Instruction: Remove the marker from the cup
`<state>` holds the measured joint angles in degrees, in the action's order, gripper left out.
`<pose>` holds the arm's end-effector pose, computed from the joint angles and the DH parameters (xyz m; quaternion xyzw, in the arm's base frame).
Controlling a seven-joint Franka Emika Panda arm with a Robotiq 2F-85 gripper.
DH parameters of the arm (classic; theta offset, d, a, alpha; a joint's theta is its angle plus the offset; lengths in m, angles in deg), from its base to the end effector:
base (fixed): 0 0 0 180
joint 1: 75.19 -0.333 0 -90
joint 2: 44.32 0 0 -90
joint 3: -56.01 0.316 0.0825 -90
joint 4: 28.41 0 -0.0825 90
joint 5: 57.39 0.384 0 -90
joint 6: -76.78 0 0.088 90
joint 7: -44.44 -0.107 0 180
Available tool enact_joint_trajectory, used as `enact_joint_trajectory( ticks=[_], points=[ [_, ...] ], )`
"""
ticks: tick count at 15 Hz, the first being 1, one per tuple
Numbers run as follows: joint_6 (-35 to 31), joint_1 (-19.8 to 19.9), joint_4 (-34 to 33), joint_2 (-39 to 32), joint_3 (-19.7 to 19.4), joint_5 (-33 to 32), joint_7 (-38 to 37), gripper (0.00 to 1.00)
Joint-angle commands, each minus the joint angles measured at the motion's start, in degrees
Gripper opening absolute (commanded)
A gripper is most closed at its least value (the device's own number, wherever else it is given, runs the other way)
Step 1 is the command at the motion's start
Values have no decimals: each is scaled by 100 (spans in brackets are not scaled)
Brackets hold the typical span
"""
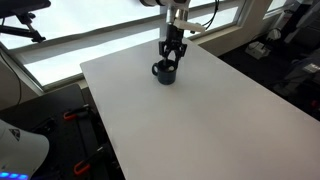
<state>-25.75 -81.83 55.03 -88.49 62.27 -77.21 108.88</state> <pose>0.6628 0.1110 0.2032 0.7148 0.6564 -0.2408 0.0127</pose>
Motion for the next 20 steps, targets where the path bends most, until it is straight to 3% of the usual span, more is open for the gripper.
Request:
enact_joint_trajectory(
  ticks=[1, 4, 5, 7, 8, 10, 12, 14, 20],
  points=[
    [3, -119, 19, -8, -61, -162, -285, 62],
    [67, -139, -58, -160, -85, -186, -414, 51],
    [91, -136, -82, -201, -87, -182, -437, 42],
    [126, -129, -117, -285, -93, -183, -509, 43],
    [140, -122, -128, -322, -96, -179, -524, 18],
    [164, -111, -133, -361, -94, -177, -537, 16],
    [162, -95, -133, -349, -92, -186, -522, 1],
    [168, -80, -121, -326, -85, -171, -504, 5],
    [246, 59, 0, -54, 5, 55, -424, 5]
  ],
)
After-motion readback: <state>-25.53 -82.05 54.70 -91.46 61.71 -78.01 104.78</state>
